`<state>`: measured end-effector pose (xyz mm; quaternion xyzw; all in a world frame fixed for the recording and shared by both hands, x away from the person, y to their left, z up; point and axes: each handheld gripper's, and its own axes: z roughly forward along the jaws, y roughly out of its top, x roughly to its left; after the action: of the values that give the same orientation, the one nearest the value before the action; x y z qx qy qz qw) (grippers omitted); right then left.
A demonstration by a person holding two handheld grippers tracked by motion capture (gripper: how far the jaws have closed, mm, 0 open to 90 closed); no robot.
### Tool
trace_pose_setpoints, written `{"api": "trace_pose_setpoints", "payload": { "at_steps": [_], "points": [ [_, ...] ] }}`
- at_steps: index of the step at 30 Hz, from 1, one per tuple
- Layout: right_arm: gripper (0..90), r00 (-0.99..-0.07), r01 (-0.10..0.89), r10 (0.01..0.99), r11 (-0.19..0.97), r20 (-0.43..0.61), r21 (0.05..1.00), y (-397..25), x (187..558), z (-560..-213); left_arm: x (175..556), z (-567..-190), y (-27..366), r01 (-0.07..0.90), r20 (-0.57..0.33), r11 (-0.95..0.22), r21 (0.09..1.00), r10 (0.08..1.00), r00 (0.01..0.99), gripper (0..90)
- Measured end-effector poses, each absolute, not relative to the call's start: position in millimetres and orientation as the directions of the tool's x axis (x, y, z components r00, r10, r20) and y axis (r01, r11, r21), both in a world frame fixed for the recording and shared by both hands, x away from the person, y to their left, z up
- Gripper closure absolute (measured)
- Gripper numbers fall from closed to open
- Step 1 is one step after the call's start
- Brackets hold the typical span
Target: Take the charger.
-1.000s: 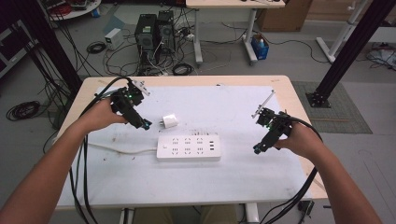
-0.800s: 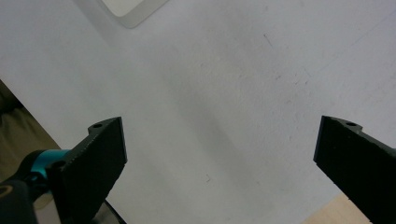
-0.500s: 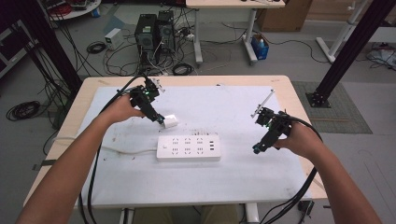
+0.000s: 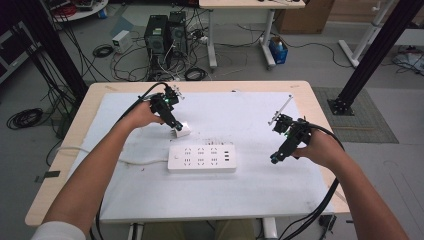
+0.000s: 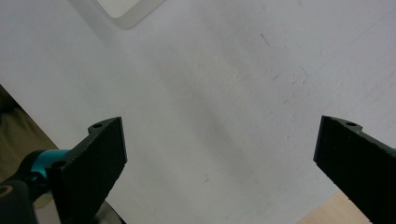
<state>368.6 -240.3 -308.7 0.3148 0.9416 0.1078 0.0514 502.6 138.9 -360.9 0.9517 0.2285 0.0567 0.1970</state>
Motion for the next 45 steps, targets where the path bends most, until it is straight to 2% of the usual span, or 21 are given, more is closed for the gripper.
{"api": "trace_pose_setpoints", "payload": {
  "at_steps": [14,17,27,36,37,40,41,45],
  "points": [
    [1.8,-0.792,0.588,0.61,0.775,-0.029,0.229,-241.7,370.3,-310.0,514.2,-385.8,130.4,0.417,0.002,-0.834,0.361,0.448,0.894,9.2],
    [1.8,-0.792,0.588,0.609,0.775,-0.027,0.23,-241.7,371.0,-310.2,514.2,-389.3,130.2,0.423,-0.028,-0.825,0.375,0.446,0.894,17.6],
    [1.8,-0.784,0.6,0.62,0.767,-0.023,0.228,-242.8,370.8,-310.7,516.9,-401.3,126.7,0.436,-0.037,-0.829,0.351,0.453,0.891,18.0],
    [1.8,-0.785,0.6,0.62,0.768,-0.022,0.225,-242.7,371.3,-311.0,516.7,-404.0,127.6,0.436,-0.065,-0.824,0.36,0.444,0.893,26.9],
    [1.8,-0.792,0.59,0.61,0.775,-0.026,0.226,-243.3,371.9,-311.2,516.3,-404.6,127.7,0.432,-0.067,-0.828,0.358,0.438,0.896,30.3],
    [1.8,-0.79,0.593,0.613,0.773,-0.023,0.226,-242.8,371.4,-311.0,516.2,-405.7,128.6,0.432,-0.068,-0.827,0.36,0.438,0.896,32.2],
    [1.8,-0.791,0.592,0.612,0.774,-0.024,0.228,-242.9,371.4,-311.0,515.8,-406.0,129.1,0.428,-0.068,-0.828,0.363,0.435,0.898,36.4],
    [1.8,-0.79,0.592,0.612,0.773,-0.024,0.225,-243.3,371.2,-311.1,515.4,-407.3,130.9,0.425,-0.061,-0.829,0.363,0.434,0.899,40.4]
  ]
}}
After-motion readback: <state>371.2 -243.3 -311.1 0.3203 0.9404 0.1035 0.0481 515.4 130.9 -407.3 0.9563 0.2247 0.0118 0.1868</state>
